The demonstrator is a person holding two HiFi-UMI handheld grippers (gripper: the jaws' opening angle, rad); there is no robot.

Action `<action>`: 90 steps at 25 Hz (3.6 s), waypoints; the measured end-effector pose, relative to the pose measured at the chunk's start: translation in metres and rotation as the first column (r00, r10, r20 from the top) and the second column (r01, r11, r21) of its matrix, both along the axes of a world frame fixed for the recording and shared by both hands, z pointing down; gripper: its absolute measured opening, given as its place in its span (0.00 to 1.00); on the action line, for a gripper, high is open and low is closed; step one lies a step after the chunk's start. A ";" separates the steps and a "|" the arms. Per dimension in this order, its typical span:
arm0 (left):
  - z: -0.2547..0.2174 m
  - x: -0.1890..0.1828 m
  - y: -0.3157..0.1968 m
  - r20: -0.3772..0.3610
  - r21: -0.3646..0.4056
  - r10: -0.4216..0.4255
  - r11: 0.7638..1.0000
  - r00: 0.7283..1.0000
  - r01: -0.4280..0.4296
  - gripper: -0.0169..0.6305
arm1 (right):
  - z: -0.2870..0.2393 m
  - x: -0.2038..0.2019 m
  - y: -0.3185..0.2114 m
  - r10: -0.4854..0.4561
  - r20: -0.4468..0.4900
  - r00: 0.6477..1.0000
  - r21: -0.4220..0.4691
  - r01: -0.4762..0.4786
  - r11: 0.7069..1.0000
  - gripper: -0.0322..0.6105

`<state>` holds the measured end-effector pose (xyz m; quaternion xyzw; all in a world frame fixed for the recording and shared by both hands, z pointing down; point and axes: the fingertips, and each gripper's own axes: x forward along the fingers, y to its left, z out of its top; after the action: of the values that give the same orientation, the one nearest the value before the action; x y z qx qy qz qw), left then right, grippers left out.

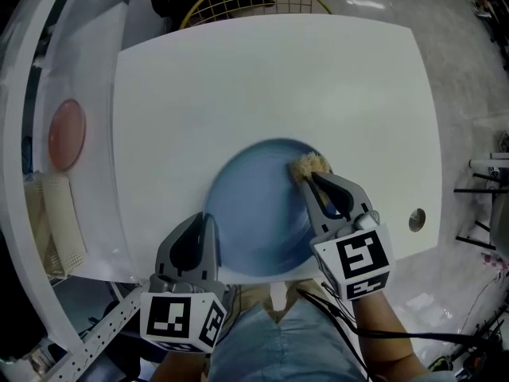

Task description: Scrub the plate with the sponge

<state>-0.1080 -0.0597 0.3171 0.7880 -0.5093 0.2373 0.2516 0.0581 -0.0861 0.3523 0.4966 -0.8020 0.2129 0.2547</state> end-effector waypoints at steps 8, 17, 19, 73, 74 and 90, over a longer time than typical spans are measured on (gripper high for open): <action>-0.003 0.001 -0.006 -0.029 0.002 0.001 1.000 1.000 0.000 0.06 | -0.013 -0.023 -0.026 -0.033 -0.016 0.999 0.043 0.033 0.999 0.12; -0.007 -0.004 -0.008 -0.054 0.014 -0.010 1.000 0.998 0.011 0.07 | -0.035 -0.068 -0.038 -0.122 -0.021 0.992 0.109 0.124 0.986 0.12; -0.009 -0.007 -0.010 -0.059 0.020 -0.019 1.000 0.998 0.021 0.07 | -0.040 -0.081 -0.037 -0.157 -0.015 0.987 0.128 0.158 0.979 0.12; -0.001 -0.010 0.019 0.007 0.021 -0.086 0.996 0.996 0.086 0.06 | 0.006 -0.074 0.137 -0.359 0.164 0.919 -0.035 0.370 0.929 0.12; -0.001 -0.009 0.018 0.011 0.021 -0.084 0.996 0.996 0.083 0.06 | 0.007 -0.070 0.137 -0.350 0.164 0.922 -0.040 0.361 0.932 0.12; -0.002 0.000 0.018 0.017 0.015 -0.038 0.999 0.999 0.038 0.06 | 0.012 -0.002 0.087 -0.069 0.059 0.996 -0.061 0.072 0.996 0.12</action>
<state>-0.1075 -0.0419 0.3146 0.7779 -0.5281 0.2357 0.2458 0.0558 0.0012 0.3641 0.4534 -0.8189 0.2430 0.2545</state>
